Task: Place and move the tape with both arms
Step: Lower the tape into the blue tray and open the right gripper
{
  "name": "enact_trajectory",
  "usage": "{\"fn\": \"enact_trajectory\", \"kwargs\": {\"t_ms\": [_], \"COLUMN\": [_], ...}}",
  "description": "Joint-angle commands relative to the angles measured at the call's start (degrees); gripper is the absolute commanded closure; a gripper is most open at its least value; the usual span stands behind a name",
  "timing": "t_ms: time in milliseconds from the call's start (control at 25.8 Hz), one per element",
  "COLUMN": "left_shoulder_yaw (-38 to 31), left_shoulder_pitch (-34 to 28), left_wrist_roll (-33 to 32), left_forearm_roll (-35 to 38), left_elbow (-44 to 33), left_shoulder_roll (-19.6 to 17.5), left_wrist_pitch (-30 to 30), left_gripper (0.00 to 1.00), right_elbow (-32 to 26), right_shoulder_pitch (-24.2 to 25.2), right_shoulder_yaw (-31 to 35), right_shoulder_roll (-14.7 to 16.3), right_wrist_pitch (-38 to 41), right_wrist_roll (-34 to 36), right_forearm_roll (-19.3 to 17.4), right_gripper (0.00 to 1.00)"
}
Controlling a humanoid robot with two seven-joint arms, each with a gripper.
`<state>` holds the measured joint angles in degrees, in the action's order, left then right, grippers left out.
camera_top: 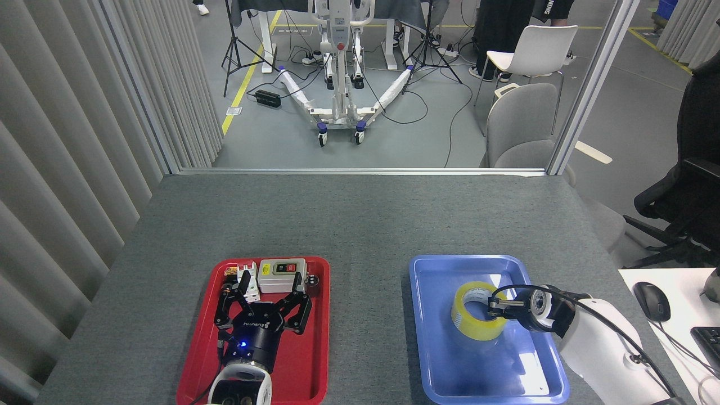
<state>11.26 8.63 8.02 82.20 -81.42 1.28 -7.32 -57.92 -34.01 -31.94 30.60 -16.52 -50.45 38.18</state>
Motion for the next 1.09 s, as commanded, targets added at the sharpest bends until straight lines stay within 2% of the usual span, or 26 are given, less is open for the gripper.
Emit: {"fn": "enact_trajectory", "kwargs": {"t_ms": [0, 349, 504, 581, 659, 736, 891, 1047], "left_shoulder_yaw": [-0.01, -0.37, -0.45, -0.45, -0.45, -0.45, -0.54, -0.63], "left_shoulder_pitch": [-0.02, -0.2, -0.37, -0.37, -0.37, -0.37, -0.37, -0.37], "left_wrist_roll": [0.15, 0.24, 0.24, 0.24, 0.24, 0.24, 0.24, 0.24], "left_forearm_roll": [0.07, 0.07, 0.07, 0.07, 0.07, -0.02, 0.07, -0.02], "left_elbow": [-0.06, -0.06, 0.12, 0.12, 0.12, 0.12, 0.12, 0.47], "left_shoulder_roll": [-0.14, -0.23, -0.14, -0.14, -0.14, -0.23, -0.41, -1.46], "left_wrist_pitch": [-0.06, -0.68, -0.85, -0.85, -0.76, -0.85, -0.85, -0.94], "left_gripper": [0.0, 0.0, 0.0, 0.0, 0.0, 0.0, 0.0, 0.0], "right_elbow": [0.0, 0.09, -1.14, -1.4, -2.02, -4.13, -10.98, -14.85], "right_shoulder_pitch": [0.0, 0.0, 0.26, 1.49, 3.6, 5.18, 12.21, 16.17], "right_shoulder_yaw": [0.03, 0.91, 3.73, 6.8, 8.56, 11.63, 20.51, 29.04], "right_shoulder_roll": [-0.19, -0.28, -2.56, -3.35, -4.23, -5.73, -6.87, -8.54], "right_wrist_pitch": [-0.18, 0.0, 0.88, 1.58, 2.64, 3.78, 8.61, 17.49], "right_wrist_roll": [0.09, 0.71, 1.76, 4.57, 8.53, 11.78, 13.1, 18.37], "right_forearm_roll": [0.05, 0.49, 2.08, 7.88, 15.79, 21.14, 26.07, 27.47], "right_gripper": [0.55, 0.54, 0.51, 0.43, 0.34, 0.25, 0.1, 0.04]}}
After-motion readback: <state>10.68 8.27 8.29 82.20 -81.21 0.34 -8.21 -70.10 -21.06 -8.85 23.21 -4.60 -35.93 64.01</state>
